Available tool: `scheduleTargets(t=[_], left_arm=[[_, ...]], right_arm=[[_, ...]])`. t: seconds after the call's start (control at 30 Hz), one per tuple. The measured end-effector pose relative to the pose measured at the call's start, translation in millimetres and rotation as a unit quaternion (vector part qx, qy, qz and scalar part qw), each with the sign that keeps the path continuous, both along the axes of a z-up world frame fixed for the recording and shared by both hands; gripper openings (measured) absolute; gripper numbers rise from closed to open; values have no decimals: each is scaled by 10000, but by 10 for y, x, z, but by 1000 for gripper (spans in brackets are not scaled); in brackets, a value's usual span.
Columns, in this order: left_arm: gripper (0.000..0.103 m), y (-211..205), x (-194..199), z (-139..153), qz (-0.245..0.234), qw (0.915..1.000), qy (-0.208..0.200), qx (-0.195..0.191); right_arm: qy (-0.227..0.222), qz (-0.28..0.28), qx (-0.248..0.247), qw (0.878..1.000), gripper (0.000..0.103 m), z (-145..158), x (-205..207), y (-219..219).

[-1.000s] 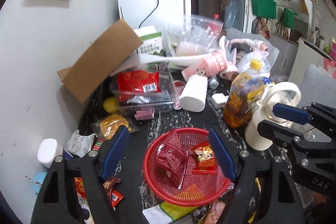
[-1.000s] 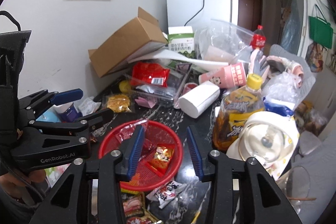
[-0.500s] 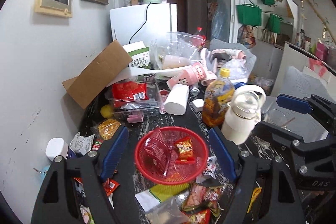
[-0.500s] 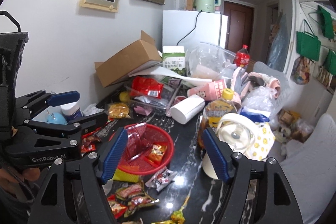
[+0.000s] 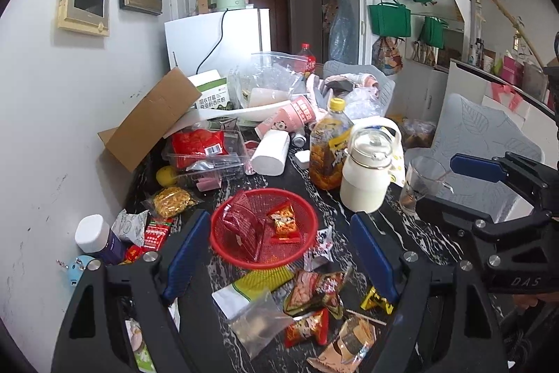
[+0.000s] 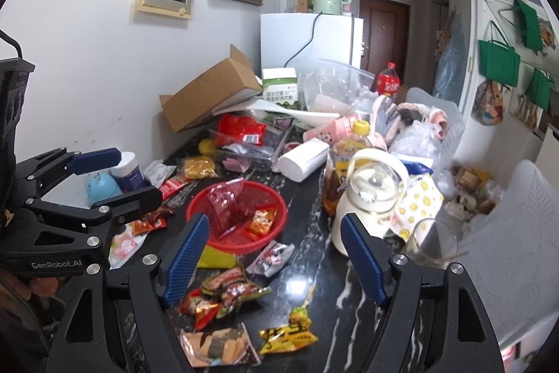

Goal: Organize snacks
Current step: 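Withdraw both tools from the basket back over the table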

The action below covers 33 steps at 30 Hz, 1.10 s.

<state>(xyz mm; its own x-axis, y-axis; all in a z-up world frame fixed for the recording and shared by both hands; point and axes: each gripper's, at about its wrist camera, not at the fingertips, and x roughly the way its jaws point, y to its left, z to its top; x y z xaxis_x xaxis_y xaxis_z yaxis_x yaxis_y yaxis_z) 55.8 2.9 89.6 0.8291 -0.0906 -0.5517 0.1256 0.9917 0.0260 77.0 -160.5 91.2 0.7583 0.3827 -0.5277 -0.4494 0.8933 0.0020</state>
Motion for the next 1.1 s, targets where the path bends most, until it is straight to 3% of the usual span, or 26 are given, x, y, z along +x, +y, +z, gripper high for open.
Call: scheduleTargets(t=[0.27, 0.6, 1.1], left_arm=[[82, -123, -237, -206, -353, 9991, 233, -68], [82, -249, -436, -531, -643, 9965, 525, -128], [82, -338, -412, -1196, -903, 9852, 1307, -647]], right_arm=[[181, -172, -63, 9997, 78, -189, -258, -107], [712, -399, 55, 9966, 78, -612, -443, -263], [1460, -738, 103, 9865, 78, -1288, -533, -439]])
